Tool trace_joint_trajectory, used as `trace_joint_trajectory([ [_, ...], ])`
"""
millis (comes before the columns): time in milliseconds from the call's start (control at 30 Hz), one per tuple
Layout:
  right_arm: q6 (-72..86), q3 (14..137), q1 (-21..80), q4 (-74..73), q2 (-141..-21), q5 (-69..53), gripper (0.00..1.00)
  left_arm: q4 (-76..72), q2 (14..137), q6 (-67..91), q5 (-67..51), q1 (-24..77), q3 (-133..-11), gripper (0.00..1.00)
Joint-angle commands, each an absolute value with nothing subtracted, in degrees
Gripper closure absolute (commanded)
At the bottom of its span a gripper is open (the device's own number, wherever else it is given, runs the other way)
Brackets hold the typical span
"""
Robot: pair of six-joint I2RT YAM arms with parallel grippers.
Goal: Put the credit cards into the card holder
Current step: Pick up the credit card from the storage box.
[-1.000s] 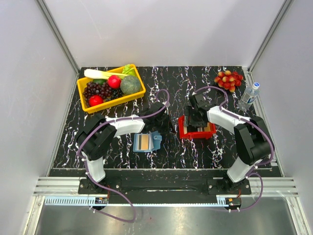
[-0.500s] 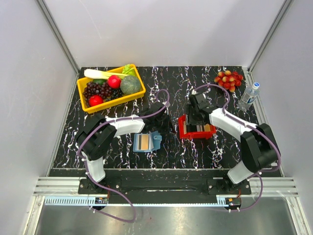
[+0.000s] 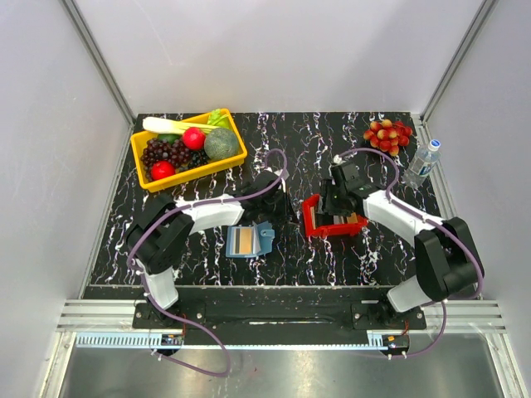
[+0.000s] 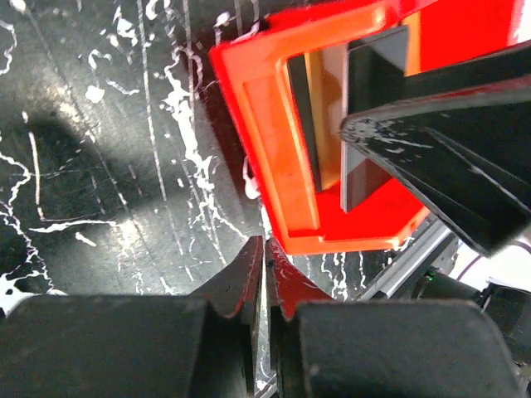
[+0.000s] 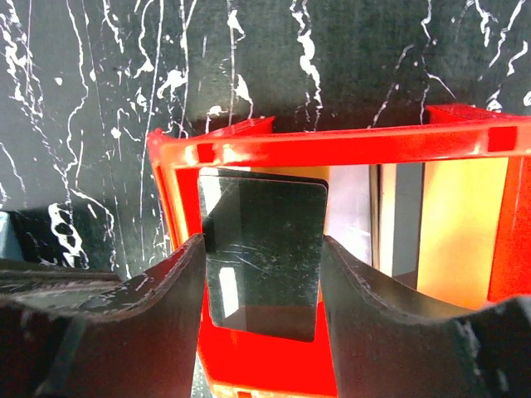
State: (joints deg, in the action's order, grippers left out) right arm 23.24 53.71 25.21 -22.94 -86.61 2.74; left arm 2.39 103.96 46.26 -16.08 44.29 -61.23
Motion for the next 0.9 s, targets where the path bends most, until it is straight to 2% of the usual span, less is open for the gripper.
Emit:
trace_joint_trajectory([
  [0,28.8,49.3,20.9,-14.5,-82.4,-6.9,0.53,-4.0,98.7,45.3,-17.0,44.4,-60.2,0.9],
  [133,31.6,48.1,18.7,-11.3,-81.7,-10.8,0.52,-6.1,97.4,45.5,-17.1,44.3,-58.9,0.84],
  [467,33.2,46.3,17.2,-8.7,-79.8,-11.3,0.53,-6.8,97.0,45.6,-17.2,44.0,-58.3,0.82],
  [567,32.0,47.2,17.2,-11.5,-79.9,-9.4,0.35,-6.6,97.1,45.5,-17.2,44.0,-58.3,0.82],
  [633,29.1,47.8,17.3,-12.7,-80.6,-10.2,0.27,-6.3,97.1,45.5,-17.1,44.0,-58.2,0.81],
  [867,21.6,51.6,18.4,-18.5,-84.9,-7.4,0.23,-6.3,97.9,45.8,-17.3,43.9,-58.6,0.8],
])
